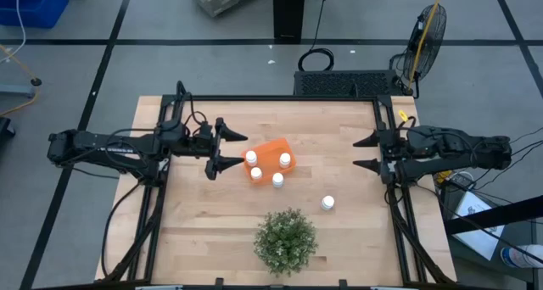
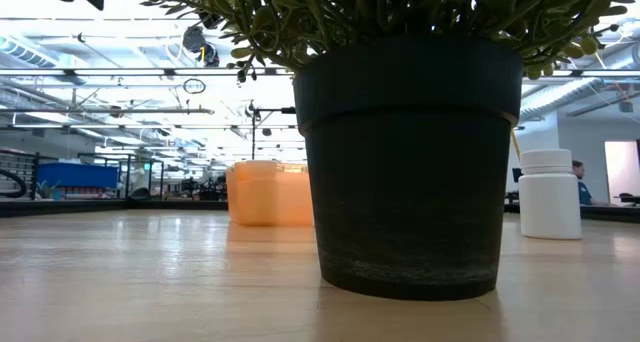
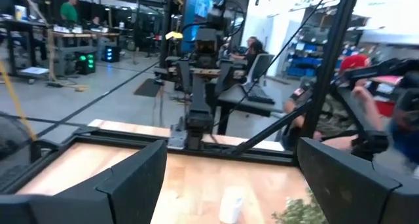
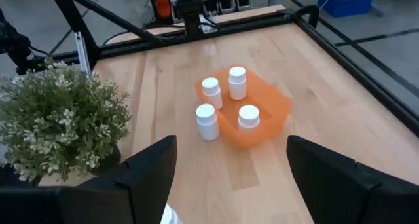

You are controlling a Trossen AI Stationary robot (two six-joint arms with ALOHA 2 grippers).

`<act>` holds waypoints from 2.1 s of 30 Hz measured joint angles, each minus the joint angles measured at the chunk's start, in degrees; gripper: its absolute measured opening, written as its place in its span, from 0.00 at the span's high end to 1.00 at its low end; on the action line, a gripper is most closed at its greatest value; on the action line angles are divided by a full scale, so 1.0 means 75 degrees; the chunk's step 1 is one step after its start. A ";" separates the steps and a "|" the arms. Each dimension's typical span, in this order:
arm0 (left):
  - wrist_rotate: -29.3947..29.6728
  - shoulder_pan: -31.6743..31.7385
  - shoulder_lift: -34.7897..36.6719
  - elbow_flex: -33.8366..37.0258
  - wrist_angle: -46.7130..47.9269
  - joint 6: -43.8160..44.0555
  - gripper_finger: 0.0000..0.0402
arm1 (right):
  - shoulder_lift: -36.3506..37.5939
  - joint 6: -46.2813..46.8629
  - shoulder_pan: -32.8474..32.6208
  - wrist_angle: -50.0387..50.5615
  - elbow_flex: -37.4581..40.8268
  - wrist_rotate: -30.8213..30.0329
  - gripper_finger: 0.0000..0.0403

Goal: Pick and place pill bottles into a basket
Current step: Put the white pill bottle into the orange bin

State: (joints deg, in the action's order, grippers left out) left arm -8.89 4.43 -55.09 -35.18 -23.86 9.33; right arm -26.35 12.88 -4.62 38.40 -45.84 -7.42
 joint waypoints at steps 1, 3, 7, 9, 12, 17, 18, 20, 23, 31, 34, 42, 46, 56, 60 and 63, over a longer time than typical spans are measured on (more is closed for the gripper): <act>0.0090 0.0005 -0.0006 0.0000 0.0022 -0.0061 0.13 | -0.0032 0.0006 0.0000 -0.0068 0.0000 0.0000 0.31; 0.0354 0.0012 -0.0003 0.0000 -0.0014 -0.0152 0.13 | -0.0119 -0.0007 0.0000 -0.0300 0.0000 -0.0005 0.31; 0.0244 0.0067 -0.0076 -0.0003 0.0017 -0.0417 0.13 | -0.0450 -0.0188 0.0003 -0.1204 0.0000 -0.0044 0.31; -0.0091 0.0111 -0.0114 -0.0003 0.0085 -0.0523 0.13 | -0.0709 -0.0219 0.0003 -0.1594 0.0000 -0.0041 0.31; -0.0193 0.0211 -0.0313 -0.0335 0.0746 -0.0732 0.13 | -0.1172 -0.0213 0.0003 -0.1882 0.0000 -0.0110 0.31; -0.0060 0.0279 -0.1073 -0.1309 0.2986 -0.1225 0.13 | -0.1917 -0.0192 0.0016 -0.2175 0.0000 -0.1068 0.31; -0.0011 0.0242 -0.1231 -0.1498 0.3422 -0.1435 0.13 | -0.2045 -0.0183 0.0028 -0.2371 0.0000 -0.1221 0.31; 0.0226 0.0159 -0.1584 -0.1831 0.4232 -0.1948 0.13 | -0.2271 -0.0179 0.0096 -0.2785 0.0001 -0.1329 0.31; 0.0531 0.0008 -0.1991 -0.2134 0.5224 -0.2768 0.13 | -0.2510 -0.0061 0.0206 -0.3467 0.0000 -0.1352 0.31; 0.0537 -0.0582 -0.2266 -0.2231 0.6017 -0.4419 0.13 | -0.2948 0.0198 0.0500 -0.3967 0.0000 -0.1400 0.31; 0.0533 -0.0787 -0.2259 -0.2229 0.5753 -0.4850 0.13 | -0.3110 0.0195 0.0522 -0.4048 0.0000 -0.1398 0.31; 0.0535 -0.0831 -0.2985 -0.2242 0.4071 -0.5059 0.13 | -0.3191 0.0145 0.0522 -0.4068 0.0000 -0.1385 0.31; 0.0521 -0.0649 -0.3745 -0.2219 0.3776 -0.5126 0.13 | -0.3188 0.0135 0.0519 -0.4058 0.0000 -0.1366 0.31; 0.0820 -0.0115 -0.3179 -0.2226 0.3480 -0.4376 0.13 | -0.3630 0.0277 0.0519 -0.4139 -0.0003 -0.0976 0.31; 0.0787 0.0201 -0.1936 -0.2219 0.4070 -0.4046 0.13 | -0.3801 0.0165 0.0519 -0.4305 -0.0003 -0.0972 0.31; 0.0713 0.0458 -0.0858 -0.1907 0.4268 -0.3822 0.13 | -0.3776 0.0038 0.0519 -0.4388 -0.0003 -0.0970 0.31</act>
State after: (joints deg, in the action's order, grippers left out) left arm -3.54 7.86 -61.52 -49.48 8.15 -19.33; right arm -54.67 13.17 -0.73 5.48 -45.87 -14.70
